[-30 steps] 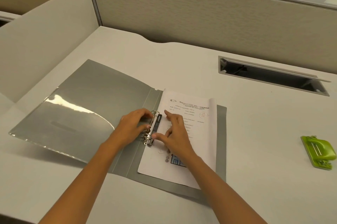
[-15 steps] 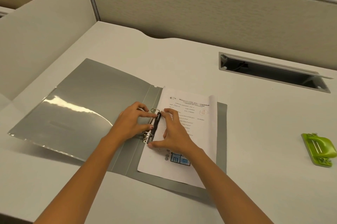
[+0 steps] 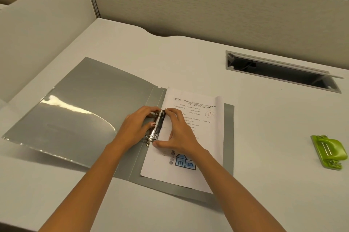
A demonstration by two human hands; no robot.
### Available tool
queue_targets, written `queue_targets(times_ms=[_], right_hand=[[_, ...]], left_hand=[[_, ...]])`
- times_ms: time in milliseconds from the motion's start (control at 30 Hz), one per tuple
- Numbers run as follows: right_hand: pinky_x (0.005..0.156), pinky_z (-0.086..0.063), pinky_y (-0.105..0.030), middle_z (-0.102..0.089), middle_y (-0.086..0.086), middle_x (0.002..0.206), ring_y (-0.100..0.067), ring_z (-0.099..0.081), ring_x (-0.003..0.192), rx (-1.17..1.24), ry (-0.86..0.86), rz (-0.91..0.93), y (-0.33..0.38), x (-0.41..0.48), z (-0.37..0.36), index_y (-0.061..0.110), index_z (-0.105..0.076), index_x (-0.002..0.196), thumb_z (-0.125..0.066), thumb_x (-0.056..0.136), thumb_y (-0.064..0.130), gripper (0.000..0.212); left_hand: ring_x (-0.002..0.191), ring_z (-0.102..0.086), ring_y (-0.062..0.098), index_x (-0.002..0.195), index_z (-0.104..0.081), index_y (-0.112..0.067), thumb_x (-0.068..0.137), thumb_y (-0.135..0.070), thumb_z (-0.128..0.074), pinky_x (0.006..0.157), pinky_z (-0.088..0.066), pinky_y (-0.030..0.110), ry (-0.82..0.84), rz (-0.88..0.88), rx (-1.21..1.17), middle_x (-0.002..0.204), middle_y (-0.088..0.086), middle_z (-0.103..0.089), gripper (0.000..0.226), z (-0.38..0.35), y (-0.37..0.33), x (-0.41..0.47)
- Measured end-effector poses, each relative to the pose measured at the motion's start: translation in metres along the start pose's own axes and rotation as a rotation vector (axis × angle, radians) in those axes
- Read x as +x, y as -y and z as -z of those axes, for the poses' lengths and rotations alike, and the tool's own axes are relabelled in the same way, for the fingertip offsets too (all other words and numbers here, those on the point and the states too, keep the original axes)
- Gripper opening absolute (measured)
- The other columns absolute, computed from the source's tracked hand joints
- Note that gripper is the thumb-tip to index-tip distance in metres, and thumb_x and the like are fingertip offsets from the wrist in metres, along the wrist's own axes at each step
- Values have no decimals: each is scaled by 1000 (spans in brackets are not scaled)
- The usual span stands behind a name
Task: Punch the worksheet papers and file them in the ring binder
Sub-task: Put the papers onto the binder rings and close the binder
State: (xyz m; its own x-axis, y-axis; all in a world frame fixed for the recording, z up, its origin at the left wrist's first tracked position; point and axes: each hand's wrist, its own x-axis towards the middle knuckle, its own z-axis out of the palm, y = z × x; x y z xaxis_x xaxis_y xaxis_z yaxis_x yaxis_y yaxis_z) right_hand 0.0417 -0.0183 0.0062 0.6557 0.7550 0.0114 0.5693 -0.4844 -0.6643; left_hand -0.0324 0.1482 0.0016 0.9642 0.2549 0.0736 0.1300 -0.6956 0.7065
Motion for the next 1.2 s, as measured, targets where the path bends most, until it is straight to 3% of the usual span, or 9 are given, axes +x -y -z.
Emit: queue_targets(times_ms=[133,300,533,800,933,1000,1067,1100,1200], right_hand=[[89,-41,-16,-27,2,150,-12,-39,129,-28,-1,54,1,3,1,12,-27,147,-80,64,48,105],[91,-39,-18,-26,-1,152,-15,-38,132,-41,3,55,0,5,-1,9,-25,148,-80,64,48,107],[91,-45,-20,-23,-3,154,-17,-38,133,-71,-19,75,1,5,-5,7,-22,149,-78,66,47,108],[89,-46,-19,-19,0,155,-17,-43,128,-62,-13,57,0,4,-7,9,-20,150,-77,66,48,109],[104,-32,-19,-23,3,151,-12,-34,133,68,34,-24,1,1,3,16,-20,149,-80,65,51,109],[98,-36,-11,-35,7,141,-4,-49,113,149,-10,-68,1,-8,10,22,-27,147,-79,69,48,98],[76,-44,-4,-48,10,127,-2,-59,76,200,-139,-116,-1,-22,15,25,-41,138,-77,77,32,71],[71,-46,-4,-54,8,121,-6,-59,71,212,-224,-152,-3,-30,17,25,-47,132,-74,80,22,58],[71,-47,-4,-61,4,109,-7,-60,84,210,-476,-292,-11,-58,24,20,-57,117,-66,86,7,35]], left_hand=[[103,-61,7,125,-55,-23,87,0,-60,92,-49,23,-1,12,-95,118,-7,-60,44,1,-1,2],[97,-59,-1,121,-57,-24,88,5,-57,80,-44,3,-43,38,-137,115,-9,-59,44,-5,-3,2],[100,-59,0,119,-58,-28,89,4,-55,86,-46,12,-92,60,-166,113,-14,-58,44,-9,-6,0],[104,-60,1,121,-58,-25,91,4,-51,82,-44,4,-90,87,-204,117,-11,-58,42,-8,-8,-2],[107,-57,-4,130,-54,-22,93,3,-49,84,-42,2,-80,100,-225,121,-9,-58,45,-6,-10,-7],[107,-55,-7,134,-51,-23,95,0,-48,84,-43,3,-79,119,-259,122,-10,-58,45,-4,-11,-11],[107,-56,-6,134,-51,-25,97,-6,-47,83,-48,10,-106,154,-300,123,-10,-57,42,-3,-13,-16],[106,-56,-4,132,-52,-27,98,-9,-47,81,-51,14,-128,175,-315,122,-11,-57,39,-3,-15,-19],[102,-57,-1,127,-56,-27,97,-10,-48,77,-50,13,-187,219,-316,120,-11,-58,35,-5,-20,-29]])
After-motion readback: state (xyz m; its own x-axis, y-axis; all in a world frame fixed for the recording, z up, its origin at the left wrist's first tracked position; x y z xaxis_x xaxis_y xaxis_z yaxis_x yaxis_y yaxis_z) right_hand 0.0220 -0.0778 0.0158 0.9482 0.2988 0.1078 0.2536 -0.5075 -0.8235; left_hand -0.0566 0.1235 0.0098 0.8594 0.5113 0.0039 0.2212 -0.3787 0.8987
